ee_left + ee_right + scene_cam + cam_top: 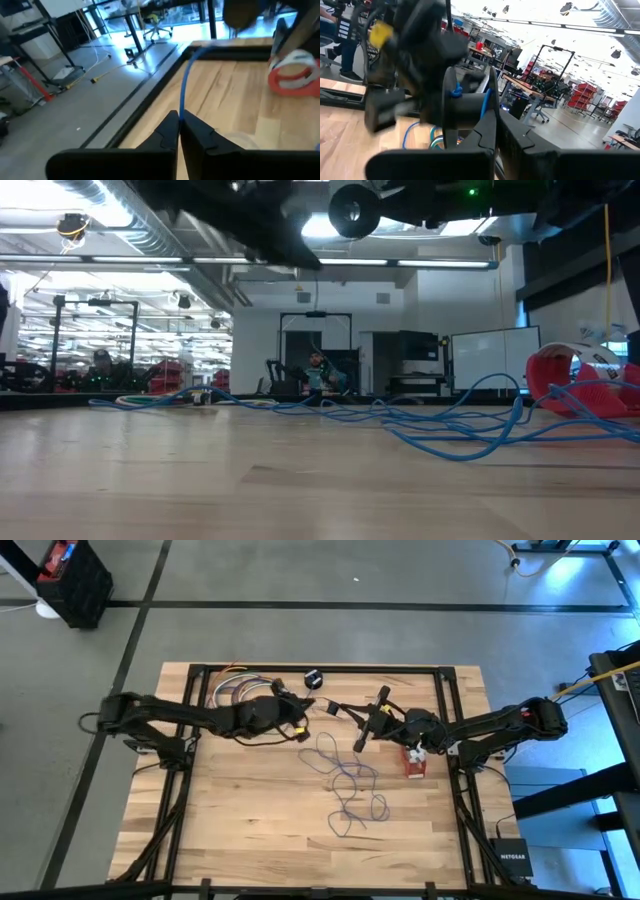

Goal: Coil cords
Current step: Coil the blue wire onto the spool

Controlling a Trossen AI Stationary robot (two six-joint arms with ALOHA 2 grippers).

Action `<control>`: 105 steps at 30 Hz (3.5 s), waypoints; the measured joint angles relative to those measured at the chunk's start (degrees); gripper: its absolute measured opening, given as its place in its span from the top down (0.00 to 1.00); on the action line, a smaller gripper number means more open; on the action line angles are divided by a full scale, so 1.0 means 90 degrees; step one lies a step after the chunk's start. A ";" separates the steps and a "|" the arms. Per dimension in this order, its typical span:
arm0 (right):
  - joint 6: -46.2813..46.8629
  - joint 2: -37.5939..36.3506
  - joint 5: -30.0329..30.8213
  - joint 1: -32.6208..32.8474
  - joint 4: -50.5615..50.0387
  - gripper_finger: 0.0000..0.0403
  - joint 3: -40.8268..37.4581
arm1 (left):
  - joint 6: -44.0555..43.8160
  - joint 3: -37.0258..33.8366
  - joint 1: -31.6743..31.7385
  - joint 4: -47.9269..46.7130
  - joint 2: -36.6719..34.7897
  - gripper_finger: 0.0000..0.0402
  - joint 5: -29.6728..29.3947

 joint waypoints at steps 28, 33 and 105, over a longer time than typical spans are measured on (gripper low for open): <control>0.0172 0.0000 0.0002 -0.0250 -0.0220 0.97 -0.0002 | -0.0381 0.0362 -0.0811 0.1604 0.0014 0.98 0.1177; 0.0211 0.0000 0.0002 -0.0250 -0.0221 0.97 -0.0002 | -0.0359 0.0938 -0.0845 0.1523 0.0735 0.99 0.1413; 0.0936 -0.0005 -0.0289 -0.0249 0.0121 0.97 0.0002 | -0.0211 0.1339 -0.0838 -0.1856 0.1270 0.63 0.0902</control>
